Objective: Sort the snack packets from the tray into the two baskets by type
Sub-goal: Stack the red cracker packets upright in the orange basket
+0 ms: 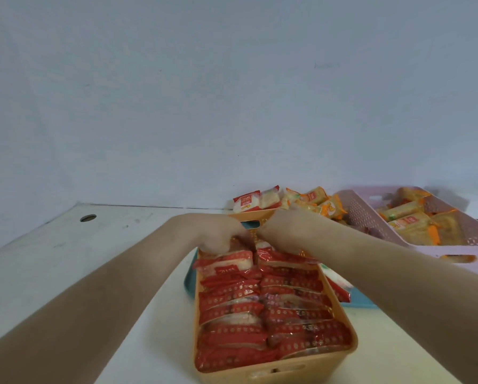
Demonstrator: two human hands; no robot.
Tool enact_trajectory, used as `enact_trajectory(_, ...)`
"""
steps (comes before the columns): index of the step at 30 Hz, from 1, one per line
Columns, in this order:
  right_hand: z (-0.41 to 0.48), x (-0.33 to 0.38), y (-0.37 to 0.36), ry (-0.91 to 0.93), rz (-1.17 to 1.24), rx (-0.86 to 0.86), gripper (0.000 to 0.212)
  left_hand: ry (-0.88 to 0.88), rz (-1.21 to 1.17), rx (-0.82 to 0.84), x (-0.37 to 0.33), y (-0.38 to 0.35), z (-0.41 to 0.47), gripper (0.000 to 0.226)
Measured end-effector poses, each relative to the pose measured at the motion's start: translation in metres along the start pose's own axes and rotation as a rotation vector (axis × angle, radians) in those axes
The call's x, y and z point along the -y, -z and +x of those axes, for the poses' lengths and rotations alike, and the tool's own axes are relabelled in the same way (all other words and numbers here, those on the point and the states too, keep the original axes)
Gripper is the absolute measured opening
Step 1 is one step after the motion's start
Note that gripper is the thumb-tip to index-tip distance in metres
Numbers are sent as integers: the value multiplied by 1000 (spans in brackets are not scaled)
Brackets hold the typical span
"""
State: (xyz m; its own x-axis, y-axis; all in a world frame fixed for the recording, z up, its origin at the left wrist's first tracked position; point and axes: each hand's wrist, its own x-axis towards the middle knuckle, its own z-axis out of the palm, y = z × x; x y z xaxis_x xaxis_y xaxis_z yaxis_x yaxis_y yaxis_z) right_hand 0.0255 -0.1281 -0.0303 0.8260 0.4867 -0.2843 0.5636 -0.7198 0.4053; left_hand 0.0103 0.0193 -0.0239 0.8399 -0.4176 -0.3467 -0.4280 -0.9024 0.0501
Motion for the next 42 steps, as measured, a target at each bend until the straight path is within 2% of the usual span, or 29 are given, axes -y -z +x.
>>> enact_trajectory(2, 3, -1, 0, 1, 40, -9, 31, 0, 43, 12, -3, 1, 3, 43)
enact_trajectory(4, 6, -4, -2, 11, 148, -60, 13, -6, 148, -81, -5, 3, 5, 29)
enact_trajectory(6, 3, -9, -3, -6, 269, -101, 37, -7, 244, -160, -4, 4, 5, 22)
enact_trajectory(7, 1, -10, -2, -9, 320, -143, 41, -4, 261, -185, -2, 4, 3, 22)
enact_trajectory(10, -1, -16, -4, 48, 451, -297, 25, -10, 306, -271, 9, 3, 0, 19)
enact_trajectory(11, -2, -18, -2, 57, 476, -331, 31, 4, 308, -301, 13, 3, -2, 21)
enact_trajectory(15, -16, -25, 8, 52, 503, -373, 52, 85, 104, -386, 19, 8, -19, 19)
enact_trajectory(17, -22, -28, 14, 33, 518, -420, 48, 80, -1, -457, 18, 9, -29, 14)
enact_trajectory(19, -29, -31, 22, 58, 458, -457, 35, 61, -47, -497, 13, 7, -38, 15)
enact_trajectory(21, -34, -29, 26, 80, 401, -406, 25, 43, -47, -489, 3, 3, -43, 20)
enact_trajectory(25, -34, -16, 24, 128, 323, -188, 11, -23, 25, -416, -10, -3, -36, 26)
enact_trajectory(28, -37, -11, 25, 100, 280, 42, 44, 13, -149, -350, -7, -1, -34, 41)
enact_trajectory(29, -39, -14, 27, 96, 371, 105, 52, 41, -286, -302, -4, 0, -37, 48)
enact_trajectory(31, -36, -26, 29, 94, 741, 168, 50, 37, -505, -212, 2, -1, -42, 50)
enact_trajectory(33, -28, -33, 30, 48, 888, 61, 34, -5, -525, -202, 4, -3, -45, 45)
enact_trajectory(35, -15, -29, 29, 12, 669, 26, 25, -21, -529, -248, 1, -7, -42, 46)
enact_trajectory(38, 0, -8, 24, 14, 351, 137, 23, 43, -496, -372, -2, -16, -28, 39)
enact_trajectory(42, 13, -5, 19, 1, 263, 177, 28, 81, -422, -404, -9, -25, -13, 28)
